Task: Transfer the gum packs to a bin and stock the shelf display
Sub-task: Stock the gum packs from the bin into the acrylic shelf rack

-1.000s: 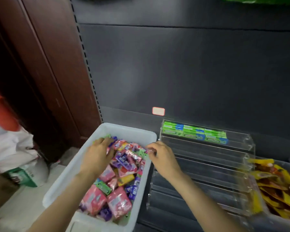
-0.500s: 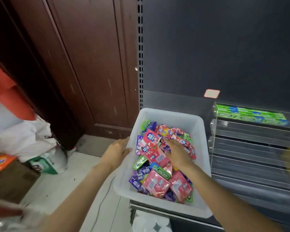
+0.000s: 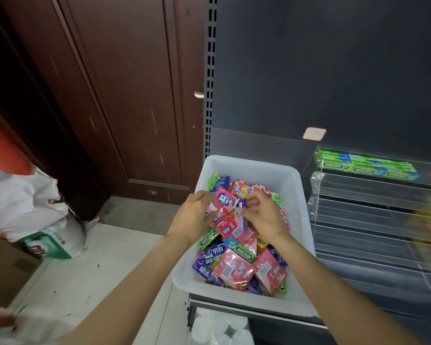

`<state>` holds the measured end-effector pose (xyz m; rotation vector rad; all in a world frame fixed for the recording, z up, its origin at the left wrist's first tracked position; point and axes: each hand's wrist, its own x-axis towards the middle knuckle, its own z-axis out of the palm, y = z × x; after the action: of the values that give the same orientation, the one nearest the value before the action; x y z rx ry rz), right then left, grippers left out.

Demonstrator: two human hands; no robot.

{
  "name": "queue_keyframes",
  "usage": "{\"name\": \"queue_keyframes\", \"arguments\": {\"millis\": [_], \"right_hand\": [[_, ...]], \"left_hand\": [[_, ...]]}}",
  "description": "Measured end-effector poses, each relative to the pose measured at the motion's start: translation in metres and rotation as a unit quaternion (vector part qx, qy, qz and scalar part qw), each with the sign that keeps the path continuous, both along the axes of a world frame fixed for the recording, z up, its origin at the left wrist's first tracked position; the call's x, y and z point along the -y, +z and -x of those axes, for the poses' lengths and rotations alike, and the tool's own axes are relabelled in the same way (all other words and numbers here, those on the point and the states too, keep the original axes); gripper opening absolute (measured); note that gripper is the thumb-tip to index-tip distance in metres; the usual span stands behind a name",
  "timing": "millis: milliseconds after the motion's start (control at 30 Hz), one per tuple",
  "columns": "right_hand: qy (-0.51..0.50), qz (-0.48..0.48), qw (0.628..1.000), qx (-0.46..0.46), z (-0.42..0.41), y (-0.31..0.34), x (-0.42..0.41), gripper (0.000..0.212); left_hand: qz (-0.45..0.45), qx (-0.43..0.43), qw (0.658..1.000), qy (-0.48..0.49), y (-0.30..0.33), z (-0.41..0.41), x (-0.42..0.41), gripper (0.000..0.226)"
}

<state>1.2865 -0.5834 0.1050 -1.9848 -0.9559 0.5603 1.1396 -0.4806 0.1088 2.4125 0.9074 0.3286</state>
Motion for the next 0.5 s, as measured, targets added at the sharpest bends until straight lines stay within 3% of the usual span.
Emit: {"name": "queue_keyframes", "arguments": {"millis": [100, 300, 400, 500], "right_hand": [[-0.038, -0.053, 0.997, -0.049, 0.002, 0.009, -0.007, 0.027], [-0.020, -0.082, 0.995, -0.054, -0.010, 0.010, -0.010, 0.018], [0.003, 0.027, 0.998, 0.055, -0.028, -0.004, -0.004, 0.026], [0.060, 0.174, 0.968, 0.170, -0.039, -0.022, 0.000, 0.046]], "left_hand": [[0.095, 0.029, 0.994, -0.051, 0.003, -0.016, 0.006, 0.043], [0.136, 0.066, 0.988, -0.007, -0.001, -0.027, 0.000, 0.014], [0.157, 0.088, 0.983, 0.021, -0.002, -0.022, -0.004, 0.016], [0.197, 0.108, 0.973, 0.045, -0.004, -0.020, -0.006, 0.017]]}}
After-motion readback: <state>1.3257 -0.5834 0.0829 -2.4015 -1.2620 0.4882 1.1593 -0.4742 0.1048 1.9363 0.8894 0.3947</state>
